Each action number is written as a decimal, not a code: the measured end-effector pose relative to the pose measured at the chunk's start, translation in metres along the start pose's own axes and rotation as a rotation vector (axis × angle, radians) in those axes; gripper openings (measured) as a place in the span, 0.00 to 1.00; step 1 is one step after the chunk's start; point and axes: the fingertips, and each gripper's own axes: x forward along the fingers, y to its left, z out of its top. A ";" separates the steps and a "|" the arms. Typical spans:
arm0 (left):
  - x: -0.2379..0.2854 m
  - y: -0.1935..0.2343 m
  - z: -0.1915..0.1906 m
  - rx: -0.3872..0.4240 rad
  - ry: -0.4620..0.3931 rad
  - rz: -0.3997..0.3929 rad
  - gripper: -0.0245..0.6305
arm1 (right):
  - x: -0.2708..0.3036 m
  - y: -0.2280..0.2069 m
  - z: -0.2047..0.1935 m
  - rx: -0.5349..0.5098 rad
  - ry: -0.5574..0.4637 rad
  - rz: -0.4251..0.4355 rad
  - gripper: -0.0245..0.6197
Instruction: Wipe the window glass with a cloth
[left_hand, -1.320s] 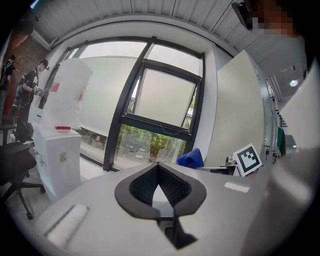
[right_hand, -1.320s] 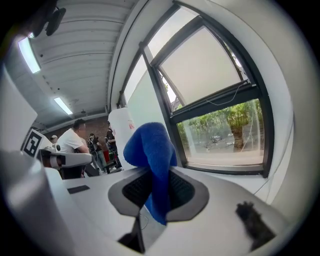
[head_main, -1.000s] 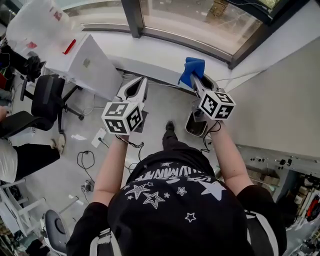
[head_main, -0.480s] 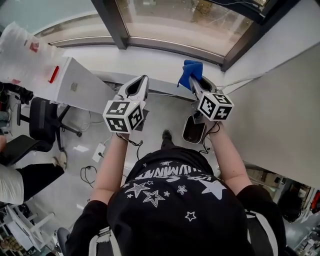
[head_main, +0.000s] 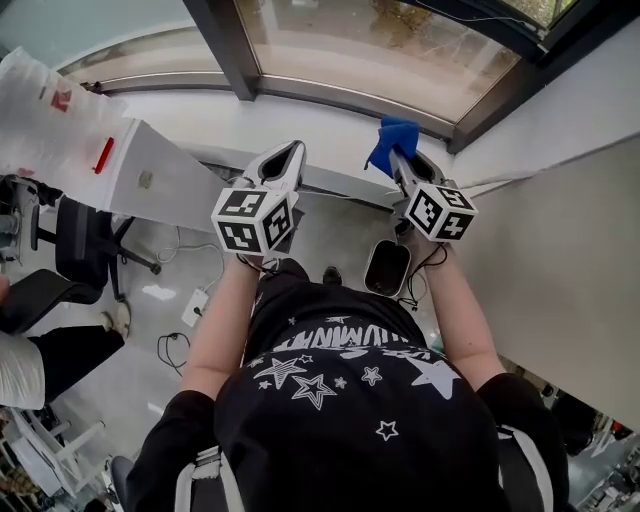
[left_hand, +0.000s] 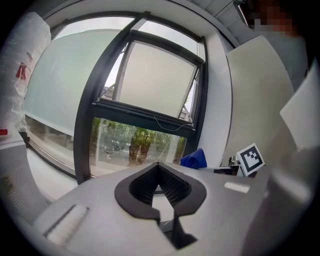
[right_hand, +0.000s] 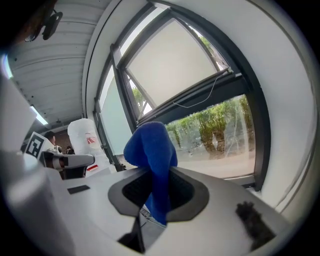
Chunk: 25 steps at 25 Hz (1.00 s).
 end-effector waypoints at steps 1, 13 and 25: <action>0.001 0.003 0.001 -0.002 0.001 -0.001 0.05 | 0.003 -0.001 0.000 -0.002 0.005 -0.003 0.15; 0.050 0.071 0.022 0.017 0.022 -0.058 0.05 | 0.072 -0.007 0.014 0.011 0.007 -0.074 0.15; 0.122 0.186 0.072 0.016 0.038 -0.112 0.05 | 0.211 0.015 0.046 -0.013 0.039 -0.089 0.15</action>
